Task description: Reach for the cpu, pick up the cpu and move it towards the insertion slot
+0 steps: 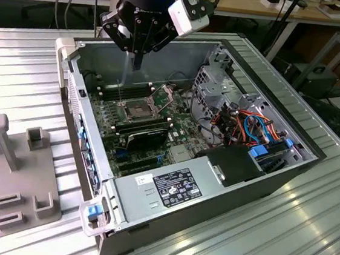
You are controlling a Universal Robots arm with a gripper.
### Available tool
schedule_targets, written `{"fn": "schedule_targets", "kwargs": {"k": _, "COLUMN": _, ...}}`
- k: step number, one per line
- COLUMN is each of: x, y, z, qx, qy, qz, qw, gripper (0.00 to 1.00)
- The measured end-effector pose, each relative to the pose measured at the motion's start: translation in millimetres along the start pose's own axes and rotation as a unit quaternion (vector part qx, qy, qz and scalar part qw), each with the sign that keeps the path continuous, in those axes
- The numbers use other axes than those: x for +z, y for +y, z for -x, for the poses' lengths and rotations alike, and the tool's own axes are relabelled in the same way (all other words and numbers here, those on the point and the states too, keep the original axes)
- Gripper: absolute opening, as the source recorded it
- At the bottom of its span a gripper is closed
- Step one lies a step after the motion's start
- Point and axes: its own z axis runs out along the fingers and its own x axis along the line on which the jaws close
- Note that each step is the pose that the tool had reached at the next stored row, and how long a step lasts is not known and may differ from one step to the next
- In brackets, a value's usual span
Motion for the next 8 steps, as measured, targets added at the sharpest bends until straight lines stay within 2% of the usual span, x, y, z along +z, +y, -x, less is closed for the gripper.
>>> {"fn": "schedule_targets", "kwargs": {"k": 8, "x": -0.1, "y": -0.2, "z": -2.1, "qx": 0.000, "qy": 0.0000, "qz": 0.0000, "qw": 1.00000, "gripper": 0.11}}
